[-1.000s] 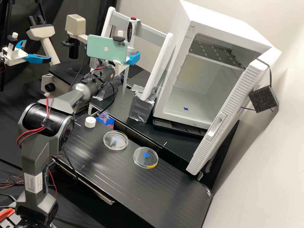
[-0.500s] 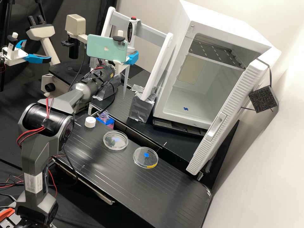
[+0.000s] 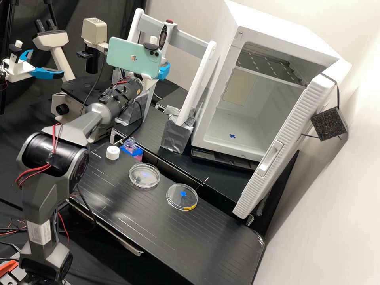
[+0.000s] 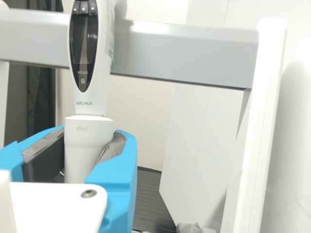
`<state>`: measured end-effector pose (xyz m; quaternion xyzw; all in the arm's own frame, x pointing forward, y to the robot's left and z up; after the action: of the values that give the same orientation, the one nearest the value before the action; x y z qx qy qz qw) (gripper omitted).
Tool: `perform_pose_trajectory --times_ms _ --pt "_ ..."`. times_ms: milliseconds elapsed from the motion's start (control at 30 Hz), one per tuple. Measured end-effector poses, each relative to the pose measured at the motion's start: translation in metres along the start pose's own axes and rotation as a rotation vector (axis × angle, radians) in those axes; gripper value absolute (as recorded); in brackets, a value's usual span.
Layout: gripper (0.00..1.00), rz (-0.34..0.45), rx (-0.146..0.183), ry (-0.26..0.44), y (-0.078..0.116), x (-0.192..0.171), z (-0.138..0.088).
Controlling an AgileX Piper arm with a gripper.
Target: Use the pipette
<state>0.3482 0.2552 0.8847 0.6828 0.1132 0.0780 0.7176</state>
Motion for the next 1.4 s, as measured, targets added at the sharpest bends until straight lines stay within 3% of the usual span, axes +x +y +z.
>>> perform_pose_trajectory --times_ms 533,767,967,1267,1400 --pt "0.0 0.056 0.016 0.001 0.023 -0.003 -0.001" --pt "0.0 0.104 0.103 0.019 0.025 -0.026 0.002" --pt "0.0 0.214 0.101 0.046 0.026 -0.061 0.009" --pt "0.0 0.356 0.155 0.107 0.018 -0.107 0.015" --pt "0.0 0.376 0.162 0.103 0.007 -0.117 0.021"
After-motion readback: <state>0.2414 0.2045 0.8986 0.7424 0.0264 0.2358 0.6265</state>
